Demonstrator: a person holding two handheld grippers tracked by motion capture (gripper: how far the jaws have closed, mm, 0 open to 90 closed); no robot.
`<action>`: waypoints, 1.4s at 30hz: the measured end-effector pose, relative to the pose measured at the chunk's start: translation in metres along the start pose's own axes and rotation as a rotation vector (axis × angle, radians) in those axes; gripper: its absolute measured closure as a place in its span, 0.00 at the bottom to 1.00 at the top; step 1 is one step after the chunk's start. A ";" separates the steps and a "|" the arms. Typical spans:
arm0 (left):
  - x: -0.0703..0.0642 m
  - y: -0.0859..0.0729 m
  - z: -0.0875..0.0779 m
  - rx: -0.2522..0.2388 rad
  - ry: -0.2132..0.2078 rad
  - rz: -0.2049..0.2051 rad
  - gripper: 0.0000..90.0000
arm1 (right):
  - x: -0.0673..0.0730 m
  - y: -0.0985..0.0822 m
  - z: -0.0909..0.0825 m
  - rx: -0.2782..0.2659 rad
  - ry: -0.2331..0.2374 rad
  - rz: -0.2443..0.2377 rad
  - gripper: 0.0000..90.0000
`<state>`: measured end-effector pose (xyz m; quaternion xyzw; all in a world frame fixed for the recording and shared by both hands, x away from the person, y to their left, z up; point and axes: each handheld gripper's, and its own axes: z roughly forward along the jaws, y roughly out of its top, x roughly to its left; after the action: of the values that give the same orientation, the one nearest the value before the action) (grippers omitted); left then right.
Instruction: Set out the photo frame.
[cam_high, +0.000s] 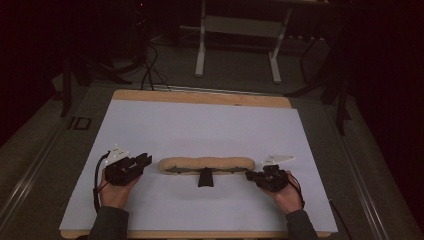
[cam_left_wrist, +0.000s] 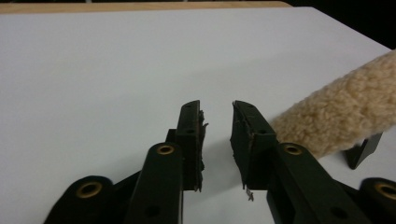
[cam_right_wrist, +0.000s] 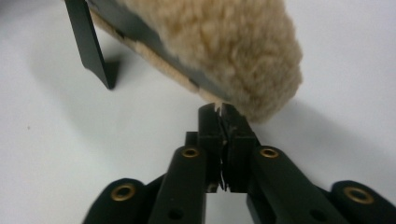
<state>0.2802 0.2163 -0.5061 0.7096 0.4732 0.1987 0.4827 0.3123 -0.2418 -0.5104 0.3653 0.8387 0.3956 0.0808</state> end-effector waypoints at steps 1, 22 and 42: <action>-0.001 0.000 0.001 0.000 -0.004 0.002 0.85 | 0.000 0.000 0.000 -0.005 -0.001 -0.001 1.00; -0.022 -0.002 0.012 0.056 -0.032 0.094 1.00 | 0.004 0.003 0.012 0.007 -0.026 0.013 1.00; -0.032 -0.006 0.007 0.061 -0.027 0.095 1.00 | 0.005 0.008 0.016 -0.029 -0.063 0.030 1.00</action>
<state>0.2674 0.1861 -0.5088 0.7482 0.4383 0.1972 0.4574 0.3194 -0.2255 -0.5147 0.3892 0.8243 0.3970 0.1066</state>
